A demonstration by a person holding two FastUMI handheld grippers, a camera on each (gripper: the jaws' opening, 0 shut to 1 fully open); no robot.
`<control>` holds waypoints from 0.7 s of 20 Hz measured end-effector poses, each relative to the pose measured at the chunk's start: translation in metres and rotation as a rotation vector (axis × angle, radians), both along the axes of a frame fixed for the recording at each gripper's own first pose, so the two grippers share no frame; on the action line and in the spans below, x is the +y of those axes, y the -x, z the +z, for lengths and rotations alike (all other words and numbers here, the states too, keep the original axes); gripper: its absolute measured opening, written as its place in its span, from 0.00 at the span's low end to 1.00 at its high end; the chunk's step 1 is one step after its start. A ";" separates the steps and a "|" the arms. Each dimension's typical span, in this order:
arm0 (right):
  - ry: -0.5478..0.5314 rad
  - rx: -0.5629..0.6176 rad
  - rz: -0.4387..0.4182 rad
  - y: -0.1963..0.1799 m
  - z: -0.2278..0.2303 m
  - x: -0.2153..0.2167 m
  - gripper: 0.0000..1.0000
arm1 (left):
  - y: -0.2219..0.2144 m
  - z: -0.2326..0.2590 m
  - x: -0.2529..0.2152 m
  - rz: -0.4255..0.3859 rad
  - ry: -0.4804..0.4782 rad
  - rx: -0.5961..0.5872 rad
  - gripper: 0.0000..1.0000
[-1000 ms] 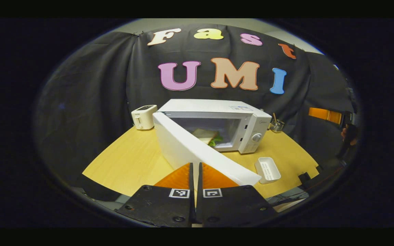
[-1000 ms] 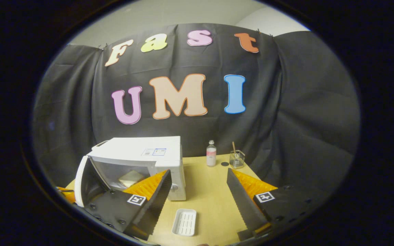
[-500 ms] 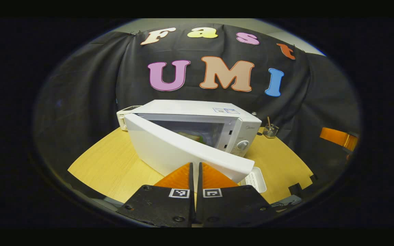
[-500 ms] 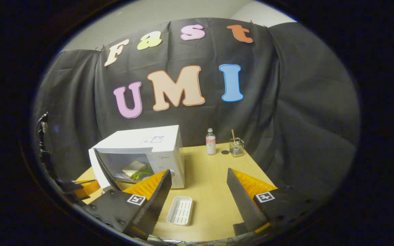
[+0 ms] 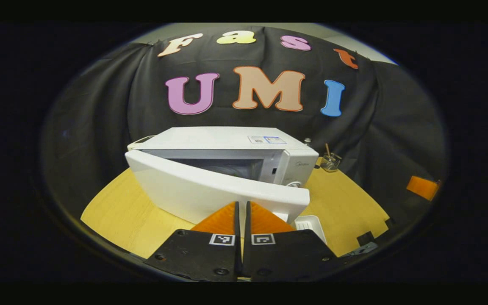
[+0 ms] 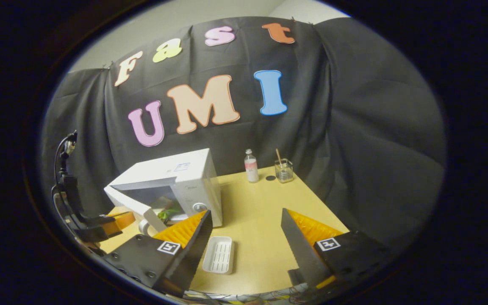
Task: Open the microwave oven with the left hand, put the food in, and close the microwave oven.
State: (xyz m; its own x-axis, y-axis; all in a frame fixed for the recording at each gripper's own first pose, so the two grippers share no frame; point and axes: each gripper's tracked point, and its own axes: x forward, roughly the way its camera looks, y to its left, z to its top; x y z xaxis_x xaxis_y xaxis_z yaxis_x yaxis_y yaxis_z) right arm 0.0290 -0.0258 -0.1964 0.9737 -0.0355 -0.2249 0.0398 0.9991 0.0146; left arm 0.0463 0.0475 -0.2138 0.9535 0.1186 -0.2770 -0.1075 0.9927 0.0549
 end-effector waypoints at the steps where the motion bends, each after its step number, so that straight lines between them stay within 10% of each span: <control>1: -0.003 0.000 -0.005 0.001 0.000 -0.002 0.92 | -0.005 0.002 -0.002 -0.007 -0.005 0.000 0.00; 14: -0.003 -0.016 0.047 0.009 -0.002 0.009 0.91 | -0.066 0.002 -0.004 -0.028 -0.013 0.001 0.00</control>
